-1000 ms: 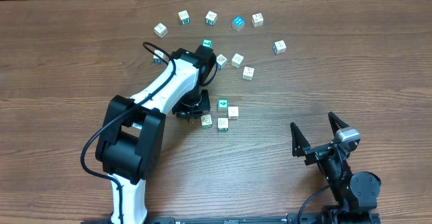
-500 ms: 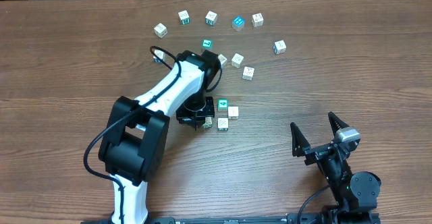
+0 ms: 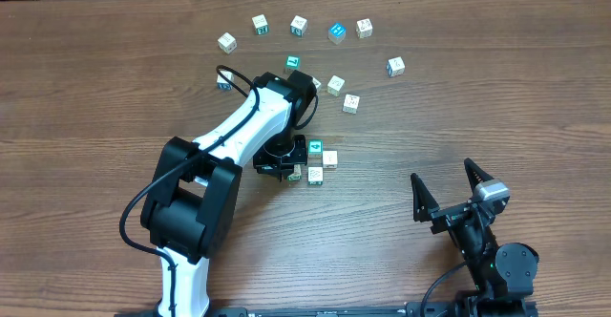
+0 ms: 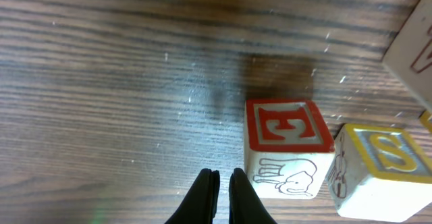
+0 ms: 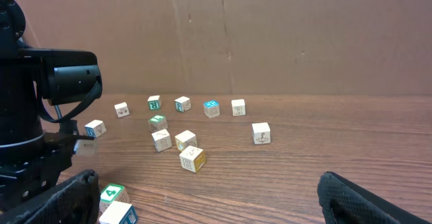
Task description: Form a circle
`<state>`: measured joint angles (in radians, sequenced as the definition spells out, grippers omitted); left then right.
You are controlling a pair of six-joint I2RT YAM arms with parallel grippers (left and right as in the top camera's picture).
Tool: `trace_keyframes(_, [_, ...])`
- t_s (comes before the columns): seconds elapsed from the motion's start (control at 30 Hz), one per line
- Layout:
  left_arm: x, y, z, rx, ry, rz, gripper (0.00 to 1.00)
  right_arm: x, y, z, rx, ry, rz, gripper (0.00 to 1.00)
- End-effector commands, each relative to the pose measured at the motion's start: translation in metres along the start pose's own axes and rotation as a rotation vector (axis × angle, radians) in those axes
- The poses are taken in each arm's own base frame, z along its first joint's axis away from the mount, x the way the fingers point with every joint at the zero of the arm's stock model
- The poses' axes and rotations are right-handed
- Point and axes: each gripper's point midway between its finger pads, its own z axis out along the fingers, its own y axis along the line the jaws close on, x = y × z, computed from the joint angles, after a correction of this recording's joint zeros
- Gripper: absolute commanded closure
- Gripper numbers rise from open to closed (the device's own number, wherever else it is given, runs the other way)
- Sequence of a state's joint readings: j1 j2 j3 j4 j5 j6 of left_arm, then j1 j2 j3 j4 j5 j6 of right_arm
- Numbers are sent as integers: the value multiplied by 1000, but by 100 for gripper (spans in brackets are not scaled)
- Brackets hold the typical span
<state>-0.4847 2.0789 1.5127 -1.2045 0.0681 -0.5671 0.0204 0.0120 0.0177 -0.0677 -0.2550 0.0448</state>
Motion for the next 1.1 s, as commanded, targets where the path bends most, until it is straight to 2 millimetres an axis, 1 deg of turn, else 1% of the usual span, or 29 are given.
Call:
trace_keyframes(0.0, [-3, -3, -6, 24, -32, 7, 95, 1, -2, 0, 10, -6, -6, 0])
trace_keyframes(0.17, [-9, -7, -7, 40, -56, 8, 95, 1, -2, 0, 10, -6, -6, 0])
trace_keyframes(0.33, [-9, -7, -7, 40, -57, 8, 95, 1, -2, 0, 10, -6, -6, 0])
trace_keyframes(0.37, [-8, -7, -7, 37, -52, 8, 95, 1, -2, 0, 10, -6, -6, 0])
trace_keyframes(0.6, [17, -3, -6, 14, 44, 19, 94, 1, -2, 0, 10, -6, -6, 0])
trace_keyframes(0.73, [27, -14, -6, 47, 76, 43, 92, 1, -2, 0, 10, -6, -6, 0])
trace_keyframes(0.9, [29, -19, -5, 48, 71, 58, 93, 1, -2, 0, 10, -6, -6, 0])
trace_keyframes(1.07, [23, -23, -5, 55, 41, 64, 95, 1, -2, 0, 10, -6, -6, 0])
